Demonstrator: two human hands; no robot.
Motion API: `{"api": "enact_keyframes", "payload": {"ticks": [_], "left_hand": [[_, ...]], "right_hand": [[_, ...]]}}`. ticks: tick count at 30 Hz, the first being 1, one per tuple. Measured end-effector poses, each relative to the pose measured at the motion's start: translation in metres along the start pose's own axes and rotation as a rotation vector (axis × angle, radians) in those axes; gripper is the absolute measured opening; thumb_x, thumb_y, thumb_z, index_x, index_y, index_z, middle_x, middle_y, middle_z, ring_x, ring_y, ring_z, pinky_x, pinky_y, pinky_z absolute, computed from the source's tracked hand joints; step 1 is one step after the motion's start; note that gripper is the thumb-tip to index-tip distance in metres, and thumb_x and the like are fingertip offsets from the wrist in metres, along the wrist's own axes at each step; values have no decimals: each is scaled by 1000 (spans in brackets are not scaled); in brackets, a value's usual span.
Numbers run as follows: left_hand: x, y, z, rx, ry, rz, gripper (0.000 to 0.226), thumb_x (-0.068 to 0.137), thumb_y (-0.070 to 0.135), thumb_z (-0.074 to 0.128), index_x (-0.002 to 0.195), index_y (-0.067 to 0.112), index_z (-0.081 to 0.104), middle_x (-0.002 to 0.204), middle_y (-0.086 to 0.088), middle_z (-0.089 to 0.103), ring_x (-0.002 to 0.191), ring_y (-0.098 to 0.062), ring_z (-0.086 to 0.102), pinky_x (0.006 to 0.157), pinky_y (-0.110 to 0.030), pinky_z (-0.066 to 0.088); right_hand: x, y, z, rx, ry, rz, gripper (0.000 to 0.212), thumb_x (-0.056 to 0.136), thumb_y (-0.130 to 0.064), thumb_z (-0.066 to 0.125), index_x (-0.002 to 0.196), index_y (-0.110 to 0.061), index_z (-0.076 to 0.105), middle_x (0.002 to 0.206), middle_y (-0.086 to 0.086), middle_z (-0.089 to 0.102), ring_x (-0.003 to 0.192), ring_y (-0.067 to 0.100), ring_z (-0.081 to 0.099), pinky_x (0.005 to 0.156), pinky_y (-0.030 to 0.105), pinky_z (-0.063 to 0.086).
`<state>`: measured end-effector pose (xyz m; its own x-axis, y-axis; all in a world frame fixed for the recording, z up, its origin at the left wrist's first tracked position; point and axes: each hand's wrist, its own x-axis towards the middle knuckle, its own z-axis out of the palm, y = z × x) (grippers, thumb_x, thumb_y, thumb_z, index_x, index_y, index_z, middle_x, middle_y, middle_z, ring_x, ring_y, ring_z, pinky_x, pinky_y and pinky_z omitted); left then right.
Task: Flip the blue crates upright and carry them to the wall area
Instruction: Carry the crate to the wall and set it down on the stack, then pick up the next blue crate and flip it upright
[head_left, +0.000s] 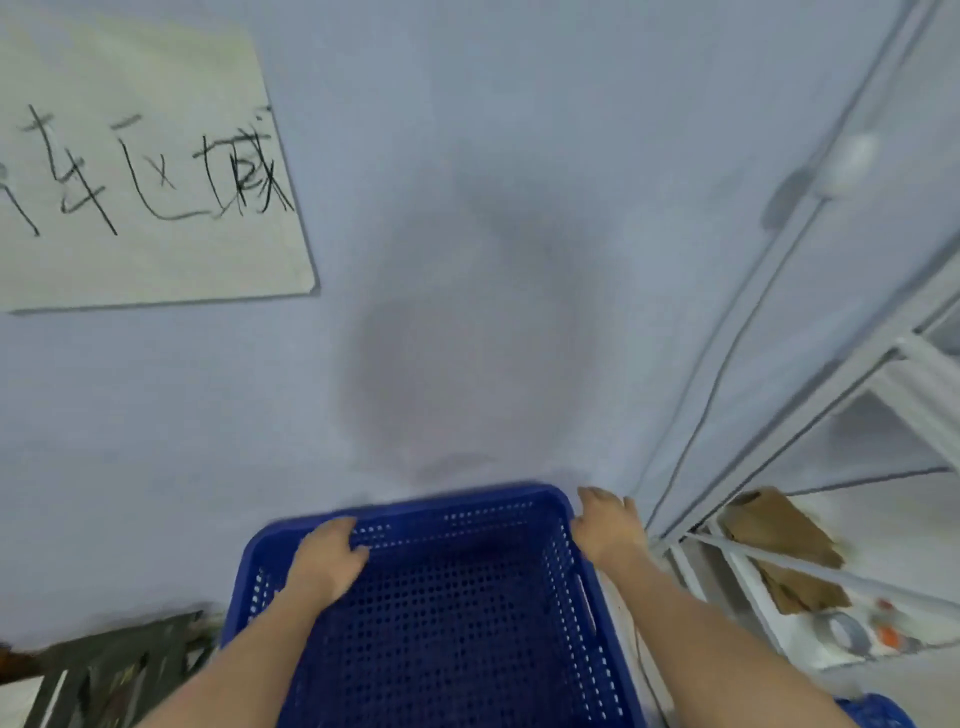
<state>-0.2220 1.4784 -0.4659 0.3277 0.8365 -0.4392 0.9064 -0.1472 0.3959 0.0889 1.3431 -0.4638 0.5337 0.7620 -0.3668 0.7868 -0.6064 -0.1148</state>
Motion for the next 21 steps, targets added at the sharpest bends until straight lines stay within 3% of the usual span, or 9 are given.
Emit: {"api": "enact_keyframes", "payload": {"ticks": [3, 7, 15, 21], "left_hand": [[1, 72, -35, 214, 33, 260, 64, 100, 34, 37, 154, 11, 14, 162, -8, 15, 148, -20, 19, 118, -28, 15], [-8, 155, -70, 412, 60, 526, 69, 99, 39, 33, 155, 13, 4, 163, -7, 3, 150, -21, 6, 122, -33, 6], [-70, 250, -95, 611, 110, 917, 75, 96, 45, 34, 155, 13, 1, 164, -4, 2, 151, -20, 2, 122, -33, 2], [-142, 313, -82, 604, 64, 1142, 78, 95, 47, 37, 155, 12, 1, 164, -5, 2, 151, -19, 4, 122, -33, 4]], "right_hand": [[-27, 10, -50, 26, 78, 16, 59, 94, -24, 36, 151, -13, 22, 156, 3, 30, 141, 19, 31, 119, 37, 17], [-64, 32, -103, 42, 167, 136, 61, 96, -29, 32, 153, -15, 13, 158, 2, 24, 142, 20, 28, 116, 36, 22], [-185, 70, -159, 52, 320, 397, 67, 92, -41, 41, 150, -14, 20, 154, 5, 30, 138, 24, 35, 112, 39, 29], [-282, 87, -166, 134, 348, 598, 81, 87, -49, 50, 151, -13, 17, 157, 7, 24, 140, 27, 32, 112, 38, 30]]}}
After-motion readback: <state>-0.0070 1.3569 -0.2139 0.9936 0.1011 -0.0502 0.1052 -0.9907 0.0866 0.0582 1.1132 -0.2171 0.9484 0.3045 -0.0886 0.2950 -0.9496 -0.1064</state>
